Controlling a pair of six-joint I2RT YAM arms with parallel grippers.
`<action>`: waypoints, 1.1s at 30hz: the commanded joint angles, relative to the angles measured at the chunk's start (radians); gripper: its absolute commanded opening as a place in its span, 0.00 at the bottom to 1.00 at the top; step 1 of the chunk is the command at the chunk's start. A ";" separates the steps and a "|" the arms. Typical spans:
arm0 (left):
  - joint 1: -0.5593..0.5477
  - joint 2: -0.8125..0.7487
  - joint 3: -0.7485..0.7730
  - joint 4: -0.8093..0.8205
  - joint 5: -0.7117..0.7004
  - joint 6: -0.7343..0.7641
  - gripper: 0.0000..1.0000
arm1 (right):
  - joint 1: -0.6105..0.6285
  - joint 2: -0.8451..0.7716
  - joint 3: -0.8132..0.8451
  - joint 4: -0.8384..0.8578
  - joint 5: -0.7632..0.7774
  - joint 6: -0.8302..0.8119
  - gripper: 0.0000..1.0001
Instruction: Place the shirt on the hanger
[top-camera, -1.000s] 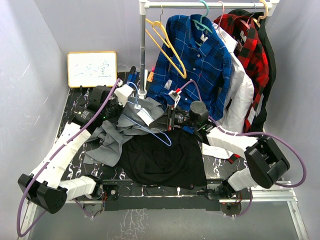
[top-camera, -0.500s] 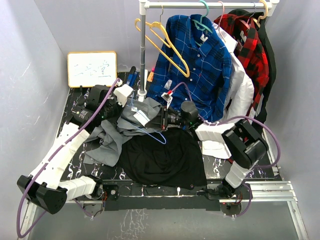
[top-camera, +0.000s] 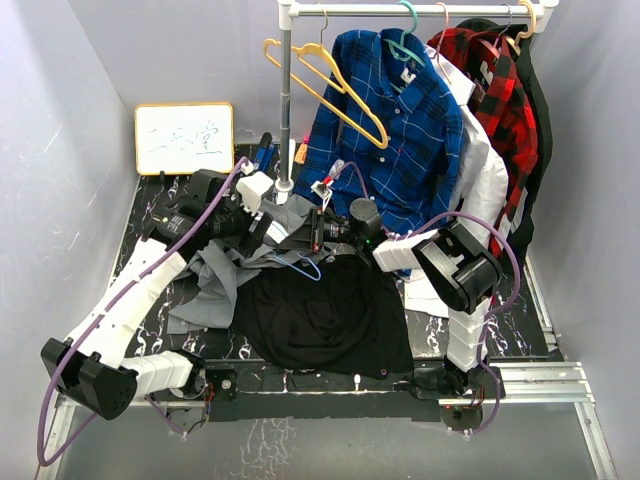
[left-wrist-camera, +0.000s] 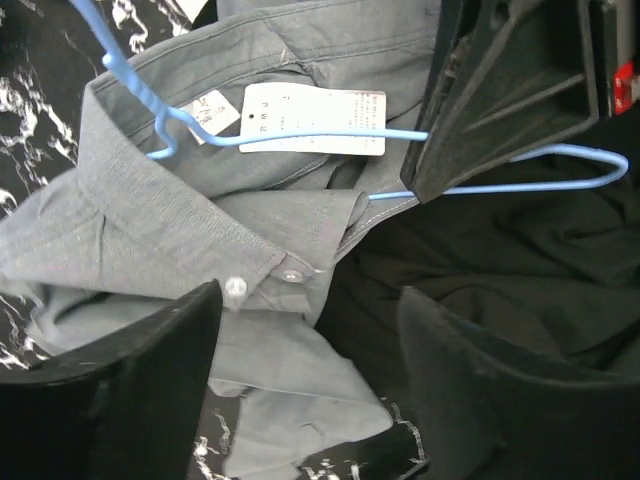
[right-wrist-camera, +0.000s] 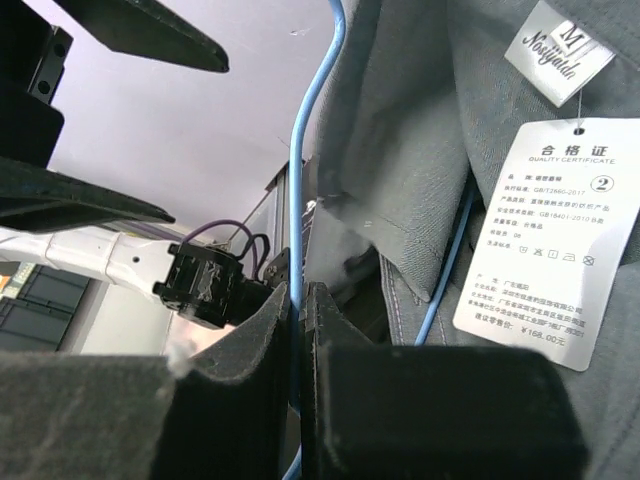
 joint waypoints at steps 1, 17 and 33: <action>0.002 0.007 -0.027 0.047 -0.115 0.034 0.74 | -0.006 0.012 0.032 0.119 -0.001 0.020 0.00; 0.640 0.259 0.316 -0.246 0.899 0.629 0.67 | -0.027 0.058 0.013 0.230 -0.044 0.109 0.00; 0.548 0.648 0.642 -0.697 0.950 1.173 0.59 | -0.049 0.056 0.031 0.219 -0.118 0.119 0.00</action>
